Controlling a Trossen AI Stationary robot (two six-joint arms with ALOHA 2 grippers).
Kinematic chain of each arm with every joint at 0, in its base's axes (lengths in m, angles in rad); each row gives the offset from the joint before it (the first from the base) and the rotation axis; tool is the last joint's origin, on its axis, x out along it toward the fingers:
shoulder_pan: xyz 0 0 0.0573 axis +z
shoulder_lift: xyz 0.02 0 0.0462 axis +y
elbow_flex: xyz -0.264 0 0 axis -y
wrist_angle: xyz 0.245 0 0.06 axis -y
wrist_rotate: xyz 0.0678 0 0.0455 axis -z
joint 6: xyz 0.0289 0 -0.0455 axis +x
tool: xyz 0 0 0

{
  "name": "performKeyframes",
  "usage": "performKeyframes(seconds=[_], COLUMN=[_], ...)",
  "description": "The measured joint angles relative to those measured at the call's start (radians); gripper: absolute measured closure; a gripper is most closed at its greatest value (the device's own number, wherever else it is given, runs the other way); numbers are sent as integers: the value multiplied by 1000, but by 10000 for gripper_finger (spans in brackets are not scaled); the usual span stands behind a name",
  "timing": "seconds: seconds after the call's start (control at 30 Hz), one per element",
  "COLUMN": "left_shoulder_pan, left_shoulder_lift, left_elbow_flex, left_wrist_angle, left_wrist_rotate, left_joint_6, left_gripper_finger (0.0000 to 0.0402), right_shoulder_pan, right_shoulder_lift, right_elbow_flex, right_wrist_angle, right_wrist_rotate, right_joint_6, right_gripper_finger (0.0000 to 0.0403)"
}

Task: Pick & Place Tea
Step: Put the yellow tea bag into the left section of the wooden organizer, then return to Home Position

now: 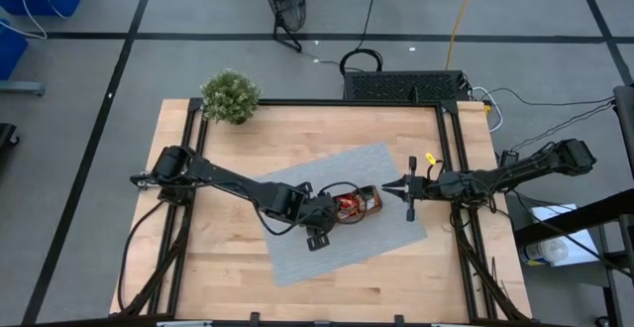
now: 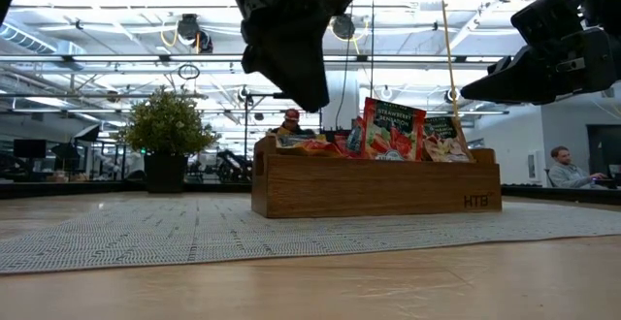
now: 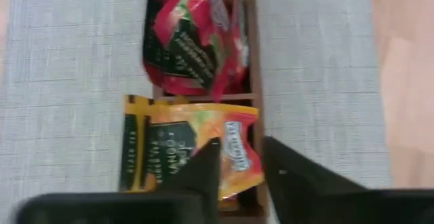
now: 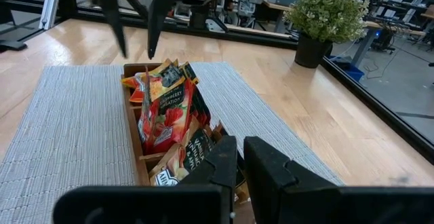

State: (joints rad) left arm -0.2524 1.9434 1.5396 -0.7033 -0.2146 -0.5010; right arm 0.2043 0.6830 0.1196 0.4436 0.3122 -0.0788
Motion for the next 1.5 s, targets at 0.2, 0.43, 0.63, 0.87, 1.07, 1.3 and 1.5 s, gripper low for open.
performKeyframes(seconds=[0.2,0.43,0.63,0.87,1.07,1.3,1.5], left_shoulder_pan=[19,18,21,38,44,44,56], left_shoulder_lift=[0,30,66,108,120,83,23], left_elbow_flex=[0,-5,-5,-6,-7,-6,-6], left_wrist_angle=[21,70,39,41,49,43,80], left_wrist_rotate=[3,88,84,89,159,210,214], left_joint_6=[21,29,-1,-26,2,10,9], left_gripper_finger=[390,395,389,393,383,398,378], right_shoulder_pan=[0,0,0,0,0,0,0], right_shoulder_lift=[0,0,1,1,1,0,0], right_elbow_flex=[0,0,0,0,0,0,0], right_wrist_angle=[0,-2,0,-1,-2,-2,-1], right_wrist_rotate=[0,0,0,-1,-1,0,0], right_joint_6=[0,0,0,0,0,0,0], right_gripper_finger=[385,385,385,385,385,385,385])
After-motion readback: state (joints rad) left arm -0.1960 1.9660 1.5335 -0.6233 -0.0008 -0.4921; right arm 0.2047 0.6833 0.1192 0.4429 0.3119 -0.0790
